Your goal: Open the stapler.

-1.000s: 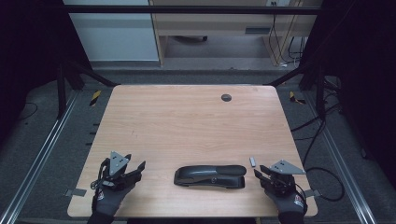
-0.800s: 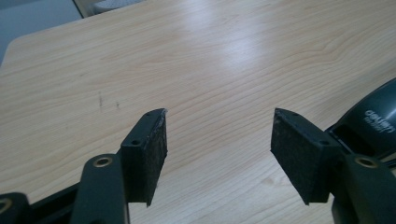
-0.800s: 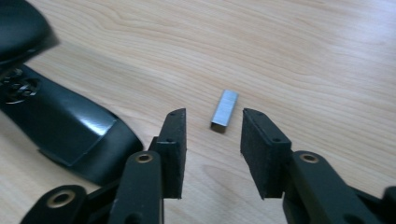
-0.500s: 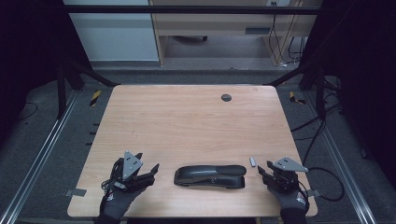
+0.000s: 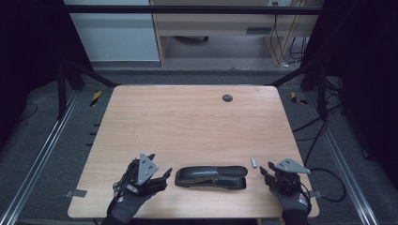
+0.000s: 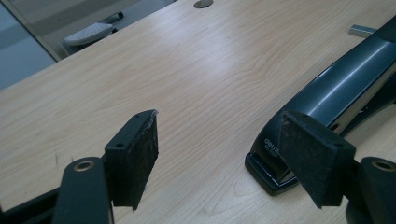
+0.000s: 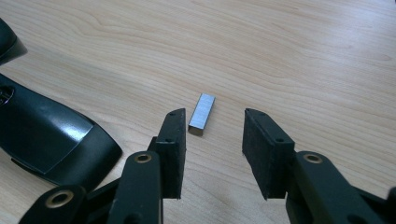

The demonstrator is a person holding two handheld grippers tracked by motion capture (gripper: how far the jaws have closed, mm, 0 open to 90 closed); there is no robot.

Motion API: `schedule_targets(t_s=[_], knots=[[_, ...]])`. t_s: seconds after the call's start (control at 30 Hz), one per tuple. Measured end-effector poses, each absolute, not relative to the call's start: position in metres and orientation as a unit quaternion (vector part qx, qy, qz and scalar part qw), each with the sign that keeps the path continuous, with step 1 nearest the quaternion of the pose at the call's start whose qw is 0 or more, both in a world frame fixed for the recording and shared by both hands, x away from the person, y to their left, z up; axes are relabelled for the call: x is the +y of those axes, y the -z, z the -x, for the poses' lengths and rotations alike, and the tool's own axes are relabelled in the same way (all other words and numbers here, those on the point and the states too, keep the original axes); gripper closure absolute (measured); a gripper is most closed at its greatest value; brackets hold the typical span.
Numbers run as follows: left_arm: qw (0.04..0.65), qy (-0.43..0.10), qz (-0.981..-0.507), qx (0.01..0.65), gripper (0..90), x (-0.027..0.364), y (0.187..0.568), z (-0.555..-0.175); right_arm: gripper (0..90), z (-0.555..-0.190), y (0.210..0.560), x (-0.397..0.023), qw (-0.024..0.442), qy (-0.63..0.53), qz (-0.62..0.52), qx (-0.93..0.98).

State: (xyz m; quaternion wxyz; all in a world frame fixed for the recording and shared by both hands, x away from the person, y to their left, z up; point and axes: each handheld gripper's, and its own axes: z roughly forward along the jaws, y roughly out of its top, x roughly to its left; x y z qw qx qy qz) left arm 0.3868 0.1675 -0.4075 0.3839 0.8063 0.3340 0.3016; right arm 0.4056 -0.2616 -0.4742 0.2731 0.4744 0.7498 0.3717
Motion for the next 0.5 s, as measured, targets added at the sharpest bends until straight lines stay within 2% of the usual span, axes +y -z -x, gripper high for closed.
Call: schedule_targets(t_s=[0.5], knots=[[0.378, -0.313, -0.819, 0.297, 27.6, 0.136, 0.39, -0.387, 64.7, -0.405, 0.474, -0.262, 0.274, -0.375, -0.477, 0.746]])
